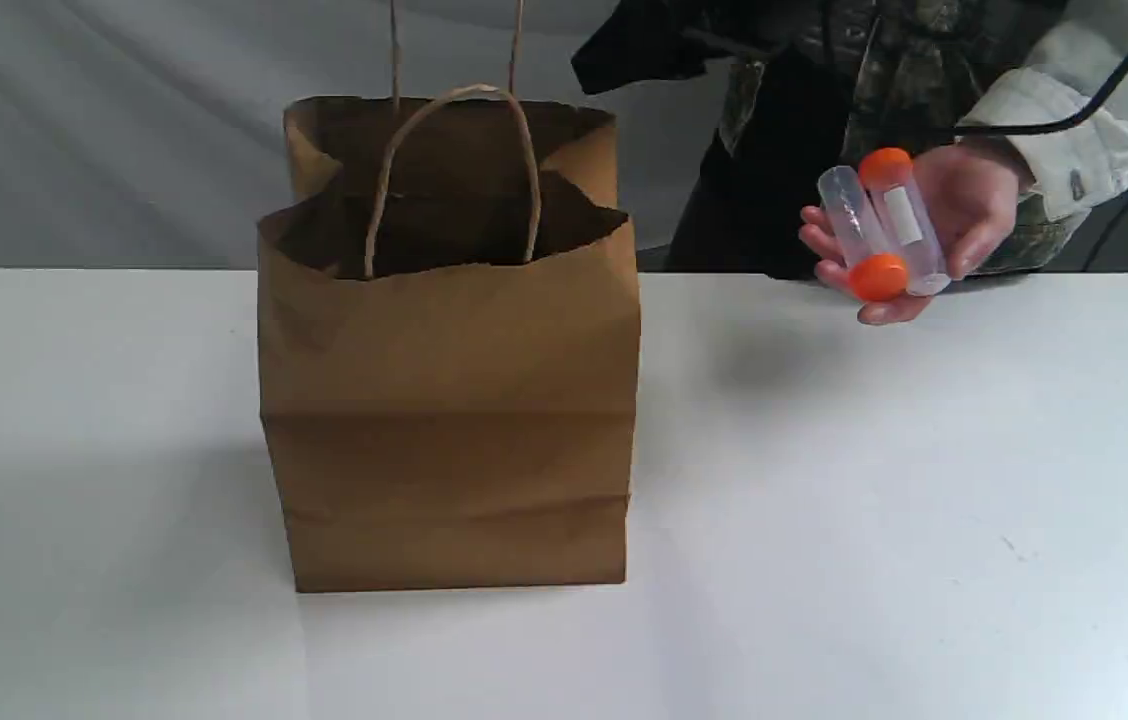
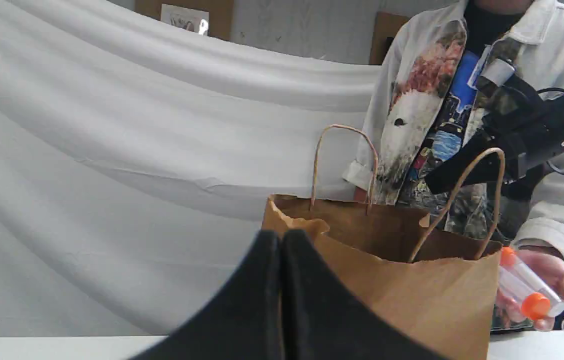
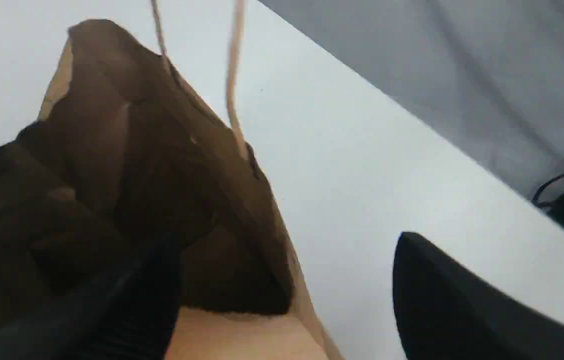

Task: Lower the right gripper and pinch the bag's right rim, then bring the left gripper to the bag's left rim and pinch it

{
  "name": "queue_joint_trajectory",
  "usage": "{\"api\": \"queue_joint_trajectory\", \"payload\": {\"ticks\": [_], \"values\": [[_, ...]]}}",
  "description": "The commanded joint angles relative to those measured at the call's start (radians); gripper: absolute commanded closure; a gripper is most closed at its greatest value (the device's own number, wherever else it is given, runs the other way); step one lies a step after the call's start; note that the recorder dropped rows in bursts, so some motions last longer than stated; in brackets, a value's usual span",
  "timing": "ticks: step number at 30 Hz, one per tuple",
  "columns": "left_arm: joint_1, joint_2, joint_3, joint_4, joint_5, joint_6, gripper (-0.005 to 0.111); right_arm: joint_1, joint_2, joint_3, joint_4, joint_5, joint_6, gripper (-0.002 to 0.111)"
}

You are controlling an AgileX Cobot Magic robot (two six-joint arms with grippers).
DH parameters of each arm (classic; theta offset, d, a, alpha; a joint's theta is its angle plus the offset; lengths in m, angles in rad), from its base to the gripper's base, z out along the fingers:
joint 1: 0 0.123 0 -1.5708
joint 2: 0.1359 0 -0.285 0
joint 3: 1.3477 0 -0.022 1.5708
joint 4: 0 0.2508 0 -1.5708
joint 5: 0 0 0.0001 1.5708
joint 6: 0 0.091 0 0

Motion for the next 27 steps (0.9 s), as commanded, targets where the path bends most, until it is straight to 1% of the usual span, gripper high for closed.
{"api": "queue_joint_trajectory", "payload": {"ticks": [1, 7, 15, 17, 19, 21, 22, 25, 26, 27], "values": [[0.006, -0.003, -0.007, 0.001, 0.007, -0.009, 0.107, 0.002, 0.006, -0.006, 0.034, 0.023, -0.121, 0.048], [0.006, -0.003, -0.007, 0.001, 0.007, -0.012, 0.107, 0.002, 0.034, -0.006, 0.126, 0.019, -0.21, 0.048], [0.006, -0.003, -0.007, 0.001, 0.007, -0.012, 0.107, 0.002, 0.098, -0.006, 0.161, -0.005, -0.225, 0.048], [0.006, -0.003, -0.007, 0.001, 0.007, -0.012, 0.107, 0.002, 0.112, -0.006, 0.176, -0.005, -0.225, 0.05], [0.006, -0.003, -0.007, 0.001, 0.007, -0.012, 0.107, 0.002, 0.116, -0.006, 0.184, -0.003, -0.217, 0.058], [0.006, -0.003, -0.007, 0.001, -0.002, -0.012, 0.107, 0.002, 0.116, -0.006, 0.184, -0.003, -0.202, 0.071], [0.006, -0.003, -0.007, 0.001, -0.013, -0.014, 0.107, 0.002, 0.116, -0.006, 0.184, 0.003, -0.182, 0.082], [0.006, -0.003, -0.007, 0.001, -0.052, -0.014, 0.107, 0.002, 0.116, -0.006, 0.171, 0.031, -0.14, 0.105], [0.006, -0.003, -0.007, 0.001, -0.052, -0.014, 0.107, 0.002, 0.116, -0.006, 0.158, 0.04, -0.14, 0.108], [0.006, -0.003, -0.007, 0.005, -0.051, -0.014, 0.107, 0.002, 0.116, -0.006, 0.145, 0.053, -0.133, 0.108]]}}
